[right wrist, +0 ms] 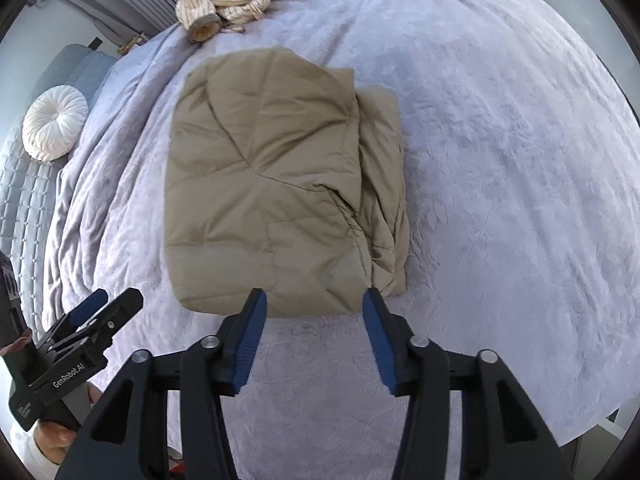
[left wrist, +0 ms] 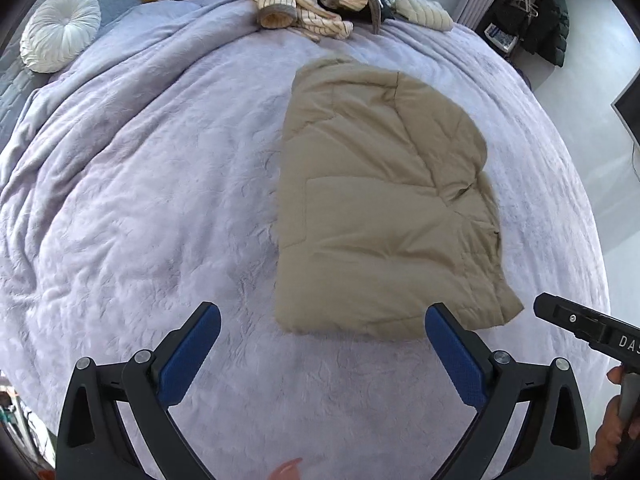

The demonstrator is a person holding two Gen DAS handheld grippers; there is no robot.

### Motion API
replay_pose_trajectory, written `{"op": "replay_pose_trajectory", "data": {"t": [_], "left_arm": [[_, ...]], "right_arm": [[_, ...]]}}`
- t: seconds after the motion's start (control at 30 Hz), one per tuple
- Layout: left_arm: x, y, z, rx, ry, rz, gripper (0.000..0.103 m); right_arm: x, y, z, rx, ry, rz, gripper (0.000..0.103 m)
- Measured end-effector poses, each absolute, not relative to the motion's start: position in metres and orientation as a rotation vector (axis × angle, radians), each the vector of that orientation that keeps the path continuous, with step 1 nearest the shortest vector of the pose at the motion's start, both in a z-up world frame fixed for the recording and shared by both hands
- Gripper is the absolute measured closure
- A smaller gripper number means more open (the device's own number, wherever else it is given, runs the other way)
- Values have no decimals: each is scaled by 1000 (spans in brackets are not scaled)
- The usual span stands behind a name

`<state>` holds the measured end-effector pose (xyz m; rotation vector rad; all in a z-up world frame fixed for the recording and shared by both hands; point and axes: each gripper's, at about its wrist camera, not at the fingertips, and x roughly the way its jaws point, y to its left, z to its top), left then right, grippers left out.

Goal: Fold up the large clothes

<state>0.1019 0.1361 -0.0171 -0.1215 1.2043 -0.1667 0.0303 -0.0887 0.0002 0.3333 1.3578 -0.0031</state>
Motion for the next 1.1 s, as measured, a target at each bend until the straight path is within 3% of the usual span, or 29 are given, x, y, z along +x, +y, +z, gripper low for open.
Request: {"op": "replay_pose_trajectory", "data": {"t": [0.2, 0.33, 0.37, 0.4, 0.43, 1.1], "left_arm": [[92, 139, 8, -111, 1151, -159, 1], [88, 139, 20, -105, 1153, -148, 1], [87, 138, 23, -100, 1155, -145, 1], [87, 138, 26, -99, 1155, -144, 1], [85, 137, 30, -92, 1158, -139, 1], [70, 140, 72, -29, 1107, -91, 1]], "right_arm": [[23, -81, 26, 301, 1314, -6, 24], [18, -75, 47, 246, 1266, -23, 19], [16, -74, 53, 226, 1247, -34, 14], [16, -73, 57, 215, 1232, -39, 3], [14, -72, 62, 204, 1213, -42, 1], [5, -68, 88, 186, 1190, -132, 0]]}}
